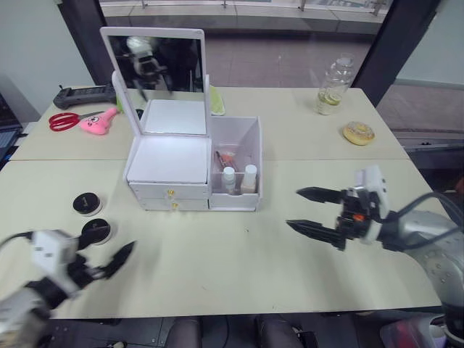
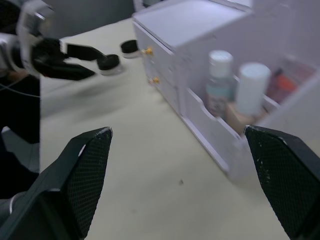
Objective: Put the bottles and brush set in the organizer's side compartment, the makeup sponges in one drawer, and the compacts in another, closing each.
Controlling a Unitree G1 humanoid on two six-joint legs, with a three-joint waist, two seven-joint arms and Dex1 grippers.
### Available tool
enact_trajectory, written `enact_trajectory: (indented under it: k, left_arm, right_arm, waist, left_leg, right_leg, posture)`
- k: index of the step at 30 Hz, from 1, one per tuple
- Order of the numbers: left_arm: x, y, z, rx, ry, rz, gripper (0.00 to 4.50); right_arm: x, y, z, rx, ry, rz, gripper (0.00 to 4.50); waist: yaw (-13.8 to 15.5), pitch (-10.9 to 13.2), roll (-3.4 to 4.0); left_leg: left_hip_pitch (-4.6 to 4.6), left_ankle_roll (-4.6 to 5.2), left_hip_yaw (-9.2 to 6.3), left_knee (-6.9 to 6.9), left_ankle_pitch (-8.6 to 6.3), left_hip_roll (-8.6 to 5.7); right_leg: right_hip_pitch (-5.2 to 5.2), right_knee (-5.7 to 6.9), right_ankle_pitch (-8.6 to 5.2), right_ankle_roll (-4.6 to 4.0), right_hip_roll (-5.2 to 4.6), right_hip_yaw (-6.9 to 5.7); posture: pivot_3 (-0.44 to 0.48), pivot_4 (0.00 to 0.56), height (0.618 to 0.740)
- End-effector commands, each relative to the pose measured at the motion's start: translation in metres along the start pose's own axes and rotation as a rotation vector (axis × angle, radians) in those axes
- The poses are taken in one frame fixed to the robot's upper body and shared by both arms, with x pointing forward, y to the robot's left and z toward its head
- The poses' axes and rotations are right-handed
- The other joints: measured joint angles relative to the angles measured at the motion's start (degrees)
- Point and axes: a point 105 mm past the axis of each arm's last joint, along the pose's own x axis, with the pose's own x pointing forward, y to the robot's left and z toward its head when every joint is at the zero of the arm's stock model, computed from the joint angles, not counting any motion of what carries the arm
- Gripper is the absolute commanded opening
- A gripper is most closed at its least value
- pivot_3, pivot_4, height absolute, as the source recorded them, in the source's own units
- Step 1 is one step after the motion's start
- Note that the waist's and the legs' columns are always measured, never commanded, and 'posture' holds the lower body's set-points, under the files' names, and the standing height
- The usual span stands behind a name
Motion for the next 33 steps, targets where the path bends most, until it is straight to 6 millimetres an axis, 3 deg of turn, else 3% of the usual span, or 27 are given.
enact_trajectory:
  k: [1,3,9,17,26,30,33]
  left_arm:
    - [0.023,-0.033,0.008,0.089,-0.081,0.078,4.49]
    - [0.035,-0.045,0.003,0.112,-0.095,0.119,4.49]
    - [0.062,-0.051,-0.001,0.191,-0.166,0.279,4.49]
    - [0.08,-0.06,-0.008,0.133,-0.218,0.281,4.49]
    - [0.087,-0.059,-0.002,0.125,-0.271,0.292,4.49]
    - [0.088,-0.058,-0.003,0.122,-0.268,0.291,3.77]
    - [0.09,-0.056,-0.004,0.126,-0.261,0.292,2.82]
  right_arm:
    - [0.014,0.004,0.019,-0.044,-0.019,0.052,4.5]
    - [0.02,0.005,0.028,-0.062,-0.033,0.083,4.5]
    - [0.026,0.008,0.04,-0.096,-0.034,0.145,4.5]
    - [0.025,0.003,0.041,-0.106,-0.022,0.149,4.5]
    - [0.026,0.001,0.039,-0.11,-0.012,0.143,4.5]
    - [0.025,0.001,0.039,-0.111,-0.009,0.133,4.5]
    - [0.025,0.002,0.039,-0.112,-0.011,0.131,4.5]
  waist:
    - [0.3,0.0,-0.01]
    - [0.4,0.0,-0.01]
    - [1.0,0.0,0.02]
    - [1.0,0.0,0.03]
    - [1.1,0.0,0.03]
    - [1.1,0.0,0.03]
    - [1.1,0.0,0.03]
  left_leg:
    - [0.01,0.0,-0.03,0.06,0.0,-0.02]
    - [0.02,0.08,-0.05,0.19,-0.07,-0.04]
    - [0.01,0.12,-0.06,0.25,-0.1,-0.05]
    - [0.0,0.12,-0.05,0.26,-0.1,-0.05]
    - [0.0,0.12,-0.05,0.26,-0.1,-0.06]
    - [0.0,0.12,-0.05,0.26,-0.1,-0.06]
    - [0.0,0.12,-0.05,0.26,-0.1,-0.06]
  right_leg:
    - [0.08,-0.02,0.01,0.02,-0.01,-0.03]
    - [0.17,-0.09,0.03,0.05,-0.02,-0.02]
    - [0.22,-0.17,0.04,0.08,-0.02,-0.03]
    - [0.22,-0.19,0.07,0.13,-0.01,-0.03]
    - [0.23,-0.2,0.08,0.14,-0.01,-0.03]
    - [0.23,-0.2,0.08,0.15,-0.01,-0.04]
    - [0.23,-0.2,0.08,0.15,-0.01,-0.03]
  posture:
    - [0.0,0.15,0.74]
    - [0.0,0.15,0.74]
    - [0.0,0.15,0.74]
    - [0.0,0.15,0.74]
    - [0.0,0.15,0.74]
    - [0.0,0.15,0.74]
    - [0.0,0.15,0.74]
